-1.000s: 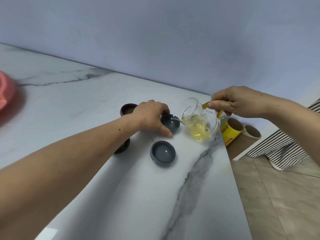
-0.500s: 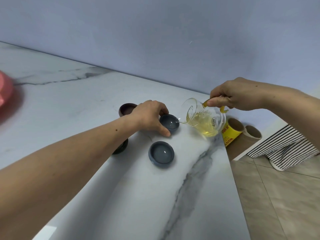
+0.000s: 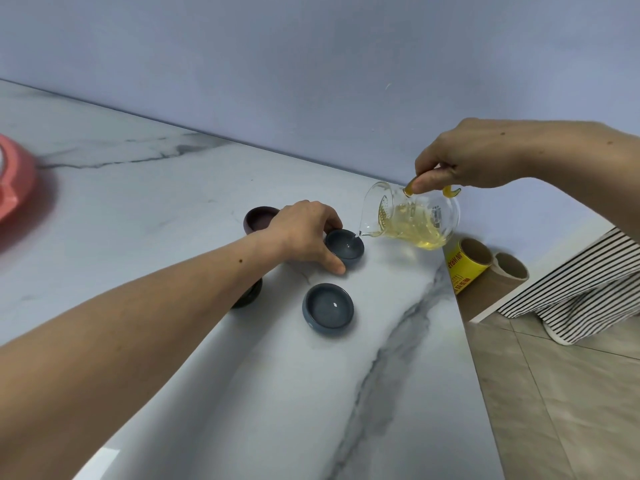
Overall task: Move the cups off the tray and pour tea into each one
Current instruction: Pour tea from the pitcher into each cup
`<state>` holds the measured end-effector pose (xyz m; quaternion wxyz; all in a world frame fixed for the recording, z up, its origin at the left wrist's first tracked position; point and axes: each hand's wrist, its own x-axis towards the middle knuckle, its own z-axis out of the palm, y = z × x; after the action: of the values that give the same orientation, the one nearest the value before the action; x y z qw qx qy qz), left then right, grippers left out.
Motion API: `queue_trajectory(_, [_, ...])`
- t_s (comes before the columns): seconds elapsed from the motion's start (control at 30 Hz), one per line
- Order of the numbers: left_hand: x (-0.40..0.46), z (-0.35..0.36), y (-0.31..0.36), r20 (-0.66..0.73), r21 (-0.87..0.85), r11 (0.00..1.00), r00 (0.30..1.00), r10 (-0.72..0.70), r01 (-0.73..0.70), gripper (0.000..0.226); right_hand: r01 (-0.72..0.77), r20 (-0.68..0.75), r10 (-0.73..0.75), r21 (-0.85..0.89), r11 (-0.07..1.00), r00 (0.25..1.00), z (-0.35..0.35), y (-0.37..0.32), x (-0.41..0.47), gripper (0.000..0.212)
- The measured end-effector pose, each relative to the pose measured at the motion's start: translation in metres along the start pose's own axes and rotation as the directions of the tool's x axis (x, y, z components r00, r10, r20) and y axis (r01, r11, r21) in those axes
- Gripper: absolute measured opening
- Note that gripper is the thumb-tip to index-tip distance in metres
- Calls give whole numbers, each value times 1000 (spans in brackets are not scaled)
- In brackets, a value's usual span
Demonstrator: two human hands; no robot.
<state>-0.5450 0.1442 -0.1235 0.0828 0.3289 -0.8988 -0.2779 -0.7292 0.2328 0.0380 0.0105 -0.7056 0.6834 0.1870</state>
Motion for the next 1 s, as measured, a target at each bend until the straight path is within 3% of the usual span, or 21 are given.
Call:
queue_trajectory(0.27, [-1, 0, 0, -8, 32, 999, 1000, 12, -11, 76, 27, 13, -26, -69, 997, 1000, -9, -4, 3, 24])
queue_trajectory(1.0, [1, 0, 0, 3, 46, 999, 1000, 16, -16, 76, 18, -8, -19, -97, 995, 1000, -18, -7, 2, 28])
